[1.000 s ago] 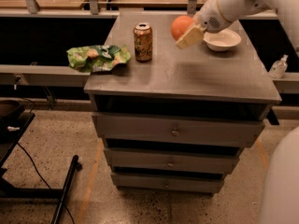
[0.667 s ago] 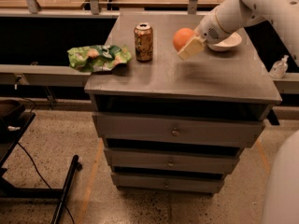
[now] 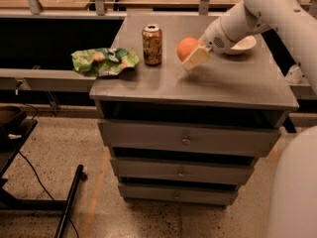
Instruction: Move orange near orange can
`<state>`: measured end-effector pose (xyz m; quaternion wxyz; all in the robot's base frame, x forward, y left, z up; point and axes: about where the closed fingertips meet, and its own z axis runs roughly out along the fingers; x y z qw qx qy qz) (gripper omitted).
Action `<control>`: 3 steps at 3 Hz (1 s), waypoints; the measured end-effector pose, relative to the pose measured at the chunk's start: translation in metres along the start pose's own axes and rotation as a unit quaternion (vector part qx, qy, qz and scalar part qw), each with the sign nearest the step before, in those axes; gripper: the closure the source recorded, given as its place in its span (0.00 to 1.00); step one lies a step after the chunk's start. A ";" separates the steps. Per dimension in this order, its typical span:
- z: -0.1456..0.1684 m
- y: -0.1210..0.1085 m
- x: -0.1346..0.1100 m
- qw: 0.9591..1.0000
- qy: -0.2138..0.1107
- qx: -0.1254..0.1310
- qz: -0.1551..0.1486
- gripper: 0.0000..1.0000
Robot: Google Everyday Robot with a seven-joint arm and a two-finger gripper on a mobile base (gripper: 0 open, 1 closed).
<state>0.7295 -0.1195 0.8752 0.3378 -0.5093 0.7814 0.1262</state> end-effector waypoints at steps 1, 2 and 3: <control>0.028 0.008 -0.002 1.000 -0.005 -0.025 -0.001 1.00; 0.043 0.014 -0.005 0.999 -0.020 -0.037 0.000 1.00; 0.047 0.015 -0.010 0.999 -0.035 -0.027 0.011 0.82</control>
Offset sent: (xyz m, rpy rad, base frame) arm 0.0083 0.0440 -0.0363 0.0987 0.0284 0.0686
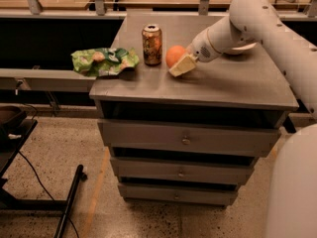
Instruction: Move orange near orange can
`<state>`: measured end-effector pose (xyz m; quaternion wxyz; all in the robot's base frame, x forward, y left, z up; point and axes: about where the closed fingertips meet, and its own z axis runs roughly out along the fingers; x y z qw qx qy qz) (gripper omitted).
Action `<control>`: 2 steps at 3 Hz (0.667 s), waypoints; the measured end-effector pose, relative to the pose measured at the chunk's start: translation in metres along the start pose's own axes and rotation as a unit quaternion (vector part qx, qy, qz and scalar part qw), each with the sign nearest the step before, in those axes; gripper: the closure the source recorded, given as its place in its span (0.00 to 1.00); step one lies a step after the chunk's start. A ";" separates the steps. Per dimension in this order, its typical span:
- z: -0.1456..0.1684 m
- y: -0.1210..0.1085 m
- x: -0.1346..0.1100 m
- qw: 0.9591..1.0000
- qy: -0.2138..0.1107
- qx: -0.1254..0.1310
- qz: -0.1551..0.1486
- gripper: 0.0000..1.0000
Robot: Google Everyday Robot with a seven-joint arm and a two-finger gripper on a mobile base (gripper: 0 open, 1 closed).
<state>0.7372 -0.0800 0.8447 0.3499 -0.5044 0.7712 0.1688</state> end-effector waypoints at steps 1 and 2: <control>0.004 0.001 0.000 1.000 0.001 -0.002 -0.001 0.59; 0.007 0.002 0.000 1.000 0.001 -0.005 -0.001 0.36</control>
Offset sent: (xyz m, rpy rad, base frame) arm 0.0008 0.0024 -0.0026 -0.0005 0.0025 0.0039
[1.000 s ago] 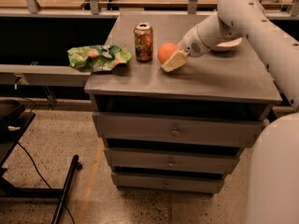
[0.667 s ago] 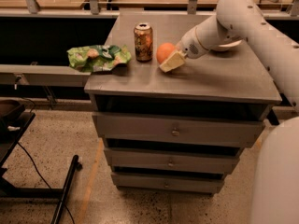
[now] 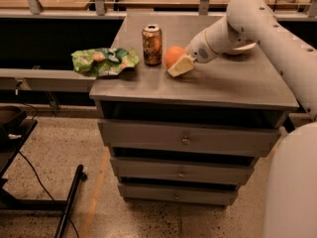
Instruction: Move orange near orange can
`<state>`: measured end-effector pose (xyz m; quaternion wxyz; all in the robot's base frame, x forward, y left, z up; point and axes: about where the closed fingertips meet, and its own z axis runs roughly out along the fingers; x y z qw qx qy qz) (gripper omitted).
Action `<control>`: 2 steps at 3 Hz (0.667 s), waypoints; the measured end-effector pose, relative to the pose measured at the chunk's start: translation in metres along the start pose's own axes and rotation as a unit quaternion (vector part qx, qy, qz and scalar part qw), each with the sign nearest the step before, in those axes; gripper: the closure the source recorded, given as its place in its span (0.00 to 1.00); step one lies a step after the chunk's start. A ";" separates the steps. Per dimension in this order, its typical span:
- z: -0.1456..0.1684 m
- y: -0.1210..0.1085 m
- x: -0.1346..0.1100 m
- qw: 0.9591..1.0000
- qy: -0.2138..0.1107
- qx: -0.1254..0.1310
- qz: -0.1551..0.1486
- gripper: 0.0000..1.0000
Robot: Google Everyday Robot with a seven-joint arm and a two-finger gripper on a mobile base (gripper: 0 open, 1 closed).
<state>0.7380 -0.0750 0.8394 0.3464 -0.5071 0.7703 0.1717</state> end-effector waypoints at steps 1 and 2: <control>0.003 0.001 0.000 1.000 0.001 -0.003 0.000 0.12; 0.006 0.002 0.000 1.000 0.001 -0.005 0.000 0.00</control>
Offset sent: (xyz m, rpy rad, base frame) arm 0.0001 0.0023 -0.0025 0.0002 0.0038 0.0036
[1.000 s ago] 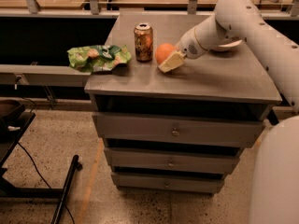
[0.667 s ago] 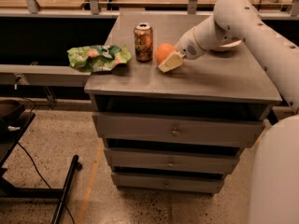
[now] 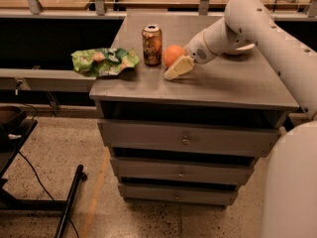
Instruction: Move orange near orange can
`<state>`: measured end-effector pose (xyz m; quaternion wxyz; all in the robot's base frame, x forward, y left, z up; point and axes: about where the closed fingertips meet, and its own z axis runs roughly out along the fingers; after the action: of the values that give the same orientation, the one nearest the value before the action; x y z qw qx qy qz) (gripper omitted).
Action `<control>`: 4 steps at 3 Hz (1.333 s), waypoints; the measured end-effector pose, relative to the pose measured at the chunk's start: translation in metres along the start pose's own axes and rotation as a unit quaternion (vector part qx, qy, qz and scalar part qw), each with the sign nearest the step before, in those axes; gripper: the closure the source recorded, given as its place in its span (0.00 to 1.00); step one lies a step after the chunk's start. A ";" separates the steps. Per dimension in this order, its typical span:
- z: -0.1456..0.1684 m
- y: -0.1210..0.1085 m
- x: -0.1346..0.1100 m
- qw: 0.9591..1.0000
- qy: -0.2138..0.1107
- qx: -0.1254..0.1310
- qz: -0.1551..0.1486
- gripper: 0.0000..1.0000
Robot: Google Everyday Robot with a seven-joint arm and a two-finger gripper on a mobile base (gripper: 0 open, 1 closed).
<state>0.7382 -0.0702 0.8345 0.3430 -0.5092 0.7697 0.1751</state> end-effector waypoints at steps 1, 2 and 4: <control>0.000 0.000 0.000 1.000 0.000 0.000 0.000 0.00; -0.007 0.003 -0.012 1.000 -0.023 -0.017 -0.003 0.00; -0.050 0.002 -0.046 0.997 -0.080 -0.014 -0.017 0.00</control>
Offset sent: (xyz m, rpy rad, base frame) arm -0.0045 0.0050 0.0447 0.1289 -0.0109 0.0791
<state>0.7304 -0.0701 0.9022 0.3994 -0.5114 0.7284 0.2198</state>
